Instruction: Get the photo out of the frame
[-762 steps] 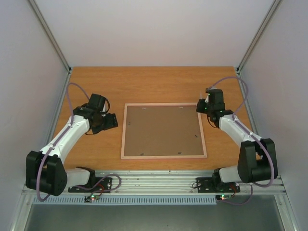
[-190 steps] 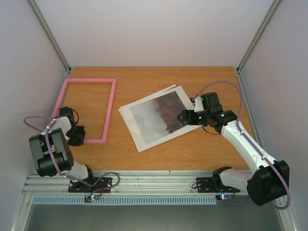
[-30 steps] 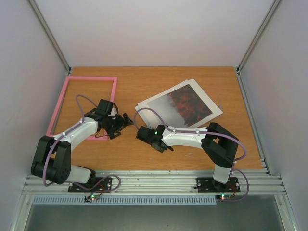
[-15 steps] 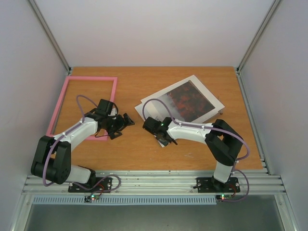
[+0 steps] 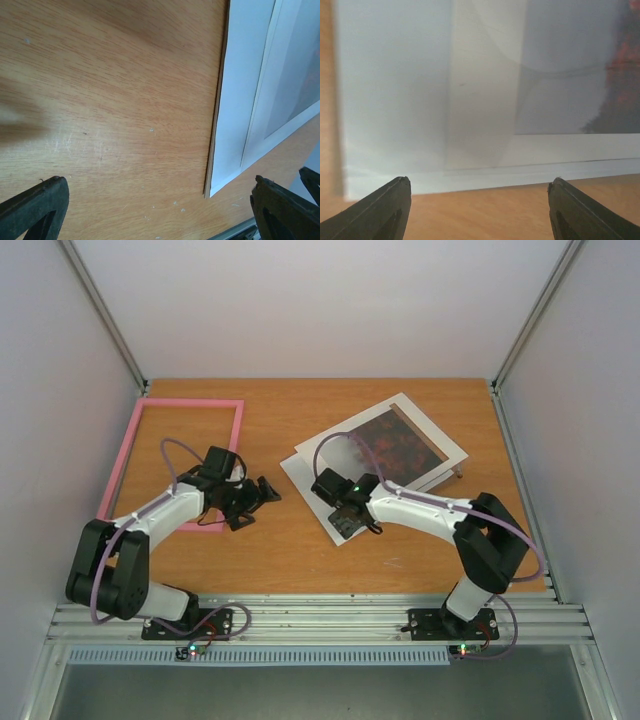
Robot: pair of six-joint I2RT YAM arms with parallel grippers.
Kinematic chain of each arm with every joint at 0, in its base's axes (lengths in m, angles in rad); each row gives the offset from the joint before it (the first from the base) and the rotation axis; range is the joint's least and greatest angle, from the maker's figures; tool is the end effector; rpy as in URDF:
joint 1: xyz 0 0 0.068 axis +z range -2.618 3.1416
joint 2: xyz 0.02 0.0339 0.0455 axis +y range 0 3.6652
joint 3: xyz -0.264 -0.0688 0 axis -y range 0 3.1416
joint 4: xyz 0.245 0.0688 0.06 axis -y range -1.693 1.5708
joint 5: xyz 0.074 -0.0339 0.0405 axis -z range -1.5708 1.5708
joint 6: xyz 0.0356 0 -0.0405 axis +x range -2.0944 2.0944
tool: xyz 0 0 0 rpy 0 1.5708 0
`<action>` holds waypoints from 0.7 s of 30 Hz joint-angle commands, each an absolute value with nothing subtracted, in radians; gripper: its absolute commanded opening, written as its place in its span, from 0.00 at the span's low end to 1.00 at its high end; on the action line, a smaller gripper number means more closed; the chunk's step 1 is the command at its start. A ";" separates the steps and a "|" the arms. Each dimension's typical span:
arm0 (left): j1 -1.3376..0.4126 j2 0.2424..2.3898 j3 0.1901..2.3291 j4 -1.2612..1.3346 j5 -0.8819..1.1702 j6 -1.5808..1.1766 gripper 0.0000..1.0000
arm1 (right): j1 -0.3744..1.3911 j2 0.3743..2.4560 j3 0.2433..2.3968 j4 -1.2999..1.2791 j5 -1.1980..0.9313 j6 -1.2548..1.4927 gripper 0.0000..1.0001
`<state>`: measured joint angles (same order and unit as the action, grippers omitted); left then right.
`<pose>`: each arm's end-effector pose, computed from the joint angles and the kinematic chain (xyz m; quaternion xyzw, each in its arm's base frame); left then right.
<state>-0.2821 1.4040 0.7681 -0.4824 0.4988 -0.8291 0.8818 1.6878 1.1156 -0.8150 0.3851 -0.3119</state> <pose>0.2401 -0.0873 0.1819 -0.2018 0.9242 -0.3190 0.0578 0.2067 0.2299 0.1883 -0.5348 0.8183 -0.1576 0.1399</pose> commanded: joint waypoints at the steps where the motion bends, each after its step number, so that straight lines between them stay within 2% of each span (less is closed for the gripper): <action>1: -0.290 1.428 0.781 -0.470 0.524 -0.820 0.99 | 0.882 1.603 1.101 -0.812 0.167 -0.331 0.75; 6: -0.290 1.443 0.794 -0.470 0.510 -0.825 0.99 | 0.882 1.649 1.128 -0.803 0.059 -0.331 0.74; 21: -0.291 1.566 0.917 -0.439 0.518 -0.836 0.97 | 0.867 1.820 1.223 -0.764 0.046 -0.270 0.71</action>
